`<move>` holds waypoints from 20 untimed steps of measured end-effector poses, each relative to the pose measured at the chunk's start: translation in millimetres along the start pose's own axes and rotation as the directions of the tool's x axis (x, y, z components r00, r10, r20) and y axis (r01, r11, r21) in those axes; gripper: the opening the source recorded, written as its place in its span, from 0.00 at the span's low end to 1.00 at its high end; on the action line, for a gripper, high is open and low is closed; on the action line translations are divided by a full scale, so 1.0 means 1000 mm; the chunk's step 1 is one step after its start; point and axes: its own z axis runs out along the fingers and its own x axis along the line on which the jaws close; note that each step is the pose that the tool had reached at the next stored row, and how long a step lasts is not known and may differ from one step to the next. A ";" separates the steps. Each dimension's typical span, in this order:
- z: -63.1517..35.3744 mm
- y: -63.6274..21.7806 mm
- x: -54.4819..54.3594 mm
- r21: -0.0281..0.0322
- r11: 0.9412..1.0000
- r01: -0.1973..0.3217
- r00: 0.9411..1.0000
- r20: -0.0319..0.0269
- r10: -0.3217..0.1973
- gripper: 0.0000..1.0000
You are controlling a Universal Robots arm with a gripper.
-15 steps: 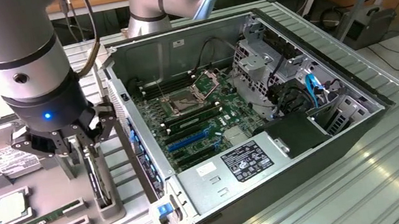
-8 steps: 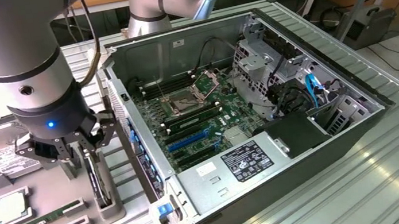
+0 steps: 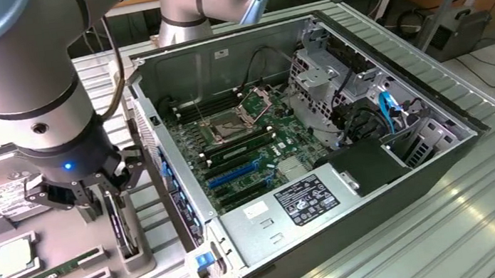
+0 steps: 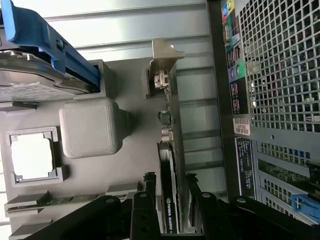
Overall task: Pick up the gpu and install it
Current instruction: 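Pick up the gpu and move the gpu toward the slot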
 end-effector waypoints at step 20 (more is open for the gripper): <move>0.0222 0.0043 0.002 -0.001 1.000 0.012 1.000 -0.001 -0.012 0.27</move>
